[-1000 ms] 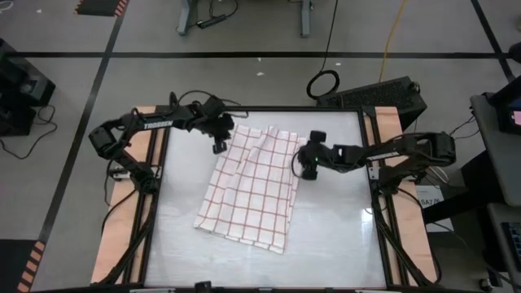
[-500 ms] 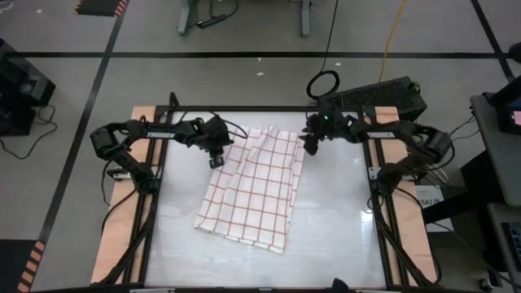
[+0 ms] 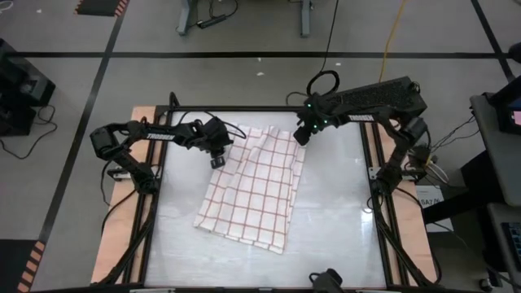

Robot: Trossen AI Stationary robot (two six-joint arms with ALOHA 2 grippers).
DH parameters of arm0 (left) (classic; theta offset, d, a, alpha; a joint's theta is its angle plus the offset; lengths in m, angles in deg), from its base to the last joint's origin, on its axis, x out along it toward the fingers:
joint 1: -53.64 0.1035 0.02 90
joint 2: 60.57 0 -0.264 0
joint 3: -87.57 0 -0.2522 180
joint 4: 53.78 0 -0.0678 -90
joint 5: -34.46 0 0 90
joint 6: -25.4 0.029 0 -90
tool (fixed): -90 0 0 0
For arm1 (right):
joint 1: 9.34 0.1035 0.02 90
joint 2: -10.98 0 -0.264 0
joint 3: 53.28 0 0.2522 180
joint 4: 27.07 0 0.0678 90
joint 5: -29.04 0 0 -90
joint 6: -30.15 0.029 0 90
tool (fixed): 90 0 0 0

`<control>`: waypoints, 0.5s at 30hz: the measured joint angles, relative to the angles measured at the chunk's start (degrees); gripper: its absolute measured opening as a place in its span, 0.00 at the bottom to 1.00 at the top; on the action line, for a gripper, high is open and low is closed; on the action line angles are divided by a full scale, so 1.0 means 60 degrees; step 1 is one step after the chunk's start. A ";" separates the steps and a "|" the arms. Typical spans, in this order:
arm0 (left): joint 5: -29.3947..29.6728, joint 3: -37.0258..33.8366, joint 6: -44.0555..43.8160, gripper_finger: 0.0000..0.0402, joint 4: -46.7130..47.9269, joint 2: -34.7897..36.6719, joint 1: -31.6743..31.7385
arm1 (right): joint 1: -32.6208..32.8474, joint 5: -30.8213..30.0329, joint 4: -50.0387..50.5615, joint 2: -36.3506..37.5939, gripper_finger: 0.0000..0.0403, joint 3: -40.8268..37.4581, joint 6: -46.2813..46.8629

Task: Roll towel
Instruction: Fold the white checkered towel

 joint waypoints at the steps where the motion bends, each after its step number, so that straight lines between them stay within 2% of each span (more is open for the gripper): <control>1: 0.0000 -0.0002 0.0000 0.16 -0.0059 -0.0002 0.0000 | 0.0018 -0.0011 0.0009 -0.0151 0.39 0.0067 0.0027; 5: -0.0004 -0.0004 0.0003 0.16 -0.0140 -0.0002 0.0000 | 0.0054 0.0038 0.0592 -0.0398 0.38 0.0481 0.0063; 8: -0.0011 -0.0004 -0.0064 0.16 -0.0136 -0.0002 0.0000 | 0.0159 -0.0324 0.1241 -0.0467 0.36 0.0699 -0.0027; 11: -0.0015 -0.0004 -0.0215 0.16 -0.0132 -0.0006 0.0000 | 0.0186 -0.0530 0.1475 -0.0467 0.27 0.0737 -0.0086; 15: -0.0014 -0.0004 -0.0219 0.16 -0.0136 -0.0006 0.0000 | 0.0186 -0.0512 0.1500 -0.0467 0.07 0.0730 -0.0240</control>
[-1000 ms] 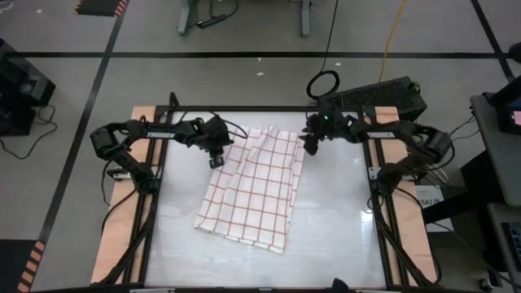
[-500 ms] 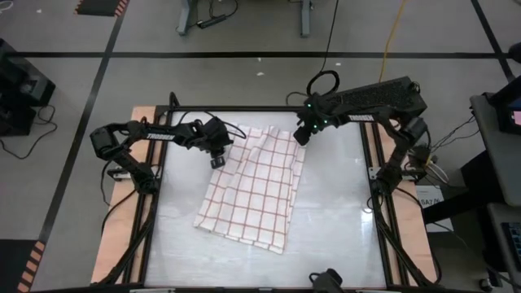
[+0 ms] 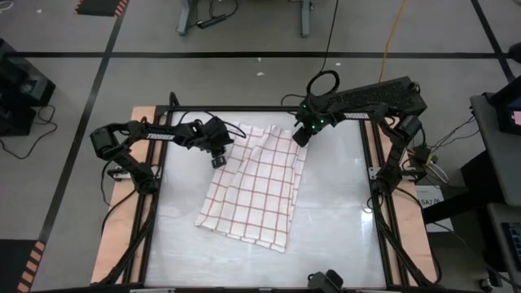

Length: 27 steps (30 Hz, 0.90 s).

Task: Roll towel
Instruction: Fold the white checkered towel

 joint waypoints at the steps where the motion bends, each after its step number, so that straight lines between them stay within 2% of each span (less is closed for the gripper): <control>1: 0.0000 0.0000 0.0000 0.16 0.0003 0.0000 0.0000 | 0.0007 0.0005 -0.0017 0.0010 0.04 0.0000 -0.0066; 14: 0.0003 0.0004 0.0007 0.16 -0.0011 -0.0004 0.0011 | 0.0007 0.0020 0.0743 0.0927 0.04 -0.0015 -0.0110; 22: 0.0007 0.0004 0.0004 0.16 -0.0014 -0.0004 0.0011 | 0.0007 -0.0052 0.2148 0.1632 0.03 -0.0015 -0.0120; 27: 0.0011 0.0007 0.0005 0.16 -0.0018 -0.0004 0.0011 | 0.0044 -0.0803 0.2454 0.1973 0.03 -0.0015 -0.0050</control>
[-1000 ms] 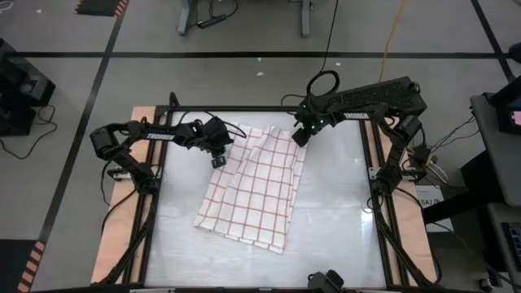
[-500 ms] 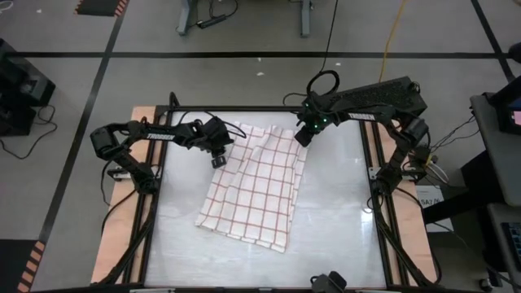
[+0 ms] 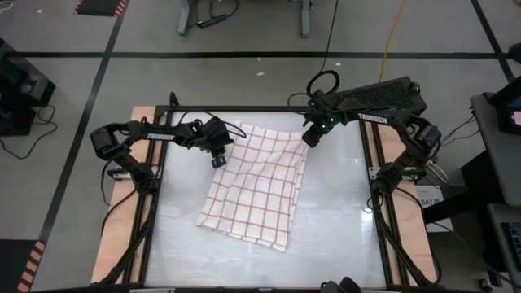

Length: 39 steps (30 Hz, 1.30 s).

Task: Roll towel
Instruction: Fold the white checkered towel

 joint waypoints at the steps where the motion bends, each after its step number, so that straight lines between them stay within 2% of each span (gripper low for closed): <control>1: 0.0000 0.0000 -0.0001 0.16 -0.0004 0.0000 0.0000 | 0.0000 -0.0100 0.0058 -0.0001 0.03 0.0000 -0.0024; 5: 0.0000 0.0000 -0.0001 0.16 -0.0018 0.0000 0.0000 | 0.0022 -0.0604 -0.0236 -0.0100 0.05 0.0004 -0.0156; 7: -0.0001 0.0000 -0.0005 0.16 -0.0013 -0.0004 0.0000 | 0.0032 -0.1204 -0.0288 -0.0155 0.08 0.0000 -0.0095; 10: 0.0000 0.0000 -0.0009 0.16 0.0000 -0.0004 0.0000 | 0.0056 -0.1688 -0.0353 -0.0129 0.18 0.0000 -0.0029; 18: -0.0042 0.0004 -0.0012 0.16 0.0004 -0.0004 0.0000 | 0.0069 -0.1760 -0.0377 0.0041 0.50 0.0000 0.0027; 23: -0.0595 0.0004 -0.0110 0.16 0.0023 -0.0004 -0.0011 | 0.0667 -0.1795 0.0589 0.0968 0.58 0.0000 0.0108; 27: -0.0832 0.0004 -0.0430 0.16 0.0073 -0.0004 -0.0187 | 0.1823 -0.1959 0.1349 0.2246 0.57 -0.0465 0.0736; 30: -0.0829 0.0004 -0.0446 0.16 0.0041 -0.0004 -0.0583 | 0.3236 -0.1199 0.0621 0.3285 0.54 -0.1761 0.1406; 34: -0.0611 0.0004 -0.0546 0.16 0.0005 -0.0004 -0.1300 | 0.5528 -0.0682 -0.2383 0.4453 0.51 -0.4029 0.2920; 37: -0.0317 0.0004 -0.0909 0.16 0.0007 -0.0004 -0.1874 | 0.7403 -0.0333 -0.5238 0.4648 0.49 -0.5414 0.3925; 39: 0.0044 0.0004 -0.1028 0.16 0.0012 -0.0004 -0.2263 | 0.8634 -0.0629 -0.6642 0.4512 0.48 -0.5877 0.4112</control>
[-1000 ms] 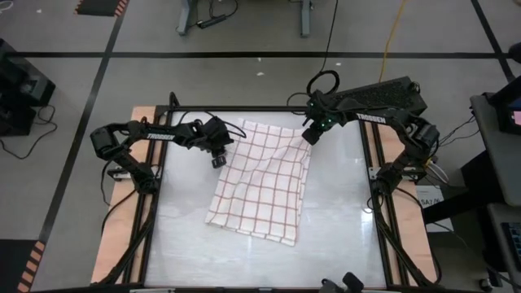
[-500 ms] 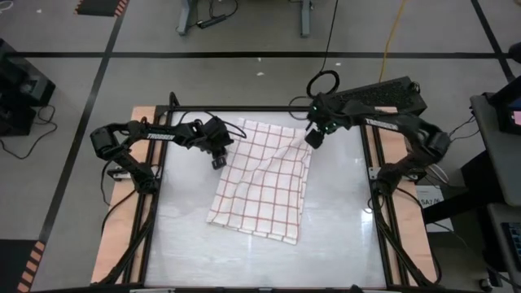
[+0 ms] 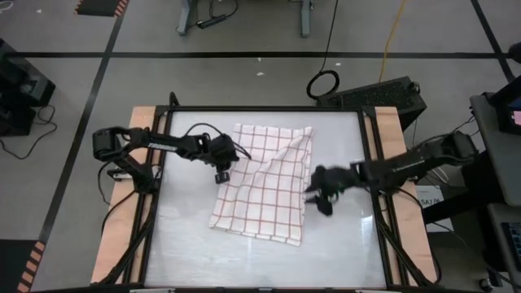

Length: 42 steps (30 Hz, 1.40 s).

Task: Roll towel
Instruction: Fold the white checkered towel

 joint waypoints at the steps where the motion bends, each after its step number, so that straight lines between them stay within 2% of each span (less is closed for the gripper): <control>1: 0.0207 0.0000 -0.0089 0.16 0.0021 0.0000 -0.0184 | 0.0572 -0.0318 -0.0420 -0.0132 0.48 -0.0097 -0.0013; 5: 0.1095 0.0017 -0.0759 0.16 0.0637 0.0002 -0.0707 | 0.2329 -0.1261 -0.0995 -0.0910 0.48 -0.0017 -0.0520; 9: 0.2434 0.0069 -0.2028 0.16 0.2179 0.0037 -0.1027 | 0.3410 -0.1894 -0.0945 -0.1934 0.48 0.0376 -0.0377; 11: 0.2788 0.0058 -0.2550 0.16 0.2637 0.0069 -0.1183 | 0.3791 -0.2200 -0.0905 -0.2487 0.48 0.0641 -0.0247; 17: 0.2914 -0.0040 -0.3435 0.16 0.3288 0.0637 -0.1992 | 0.4651 -0.2658 -0.0938 -0.4048 0.48 0.1716 -0.0692; 22: 0.3233 -0.0012 -0.3974 0.16 0.2782 0.1069 -0.2874 | 0.5068 -0.3147 -0.0797 -0.5180 0.46 0.2483 -0.0678; 26: 0.3381 -0.0015 -0.3832 0.16 0.2001 0.0946 -0.3326 | 0.5299 -0.3690 -0.0229 -0.5486 0.37 0.2955 -0.0533; 32: 0.3507 -0.0015 -0.3902 0.16 0.1926 0.0504 -0.3423 | 0.5597 -0.3838 0.0994 -0.5264 0.26 0.3388 -0.0091; 37: 0.3527 -0.0011 -0.3909 0.16 0.1613 0.0006 -0.3416 | 0.5685 -0.3818 0.1512 -0.5259 0.26 0.3520 0.0318; 42: 0.3608 0.0033 -0.3902 0.16 0.1069 -0.0399 -0.3416 | 0.5679 -0.3826 0.1612 -0.5268 0.33 0.3524 0.0503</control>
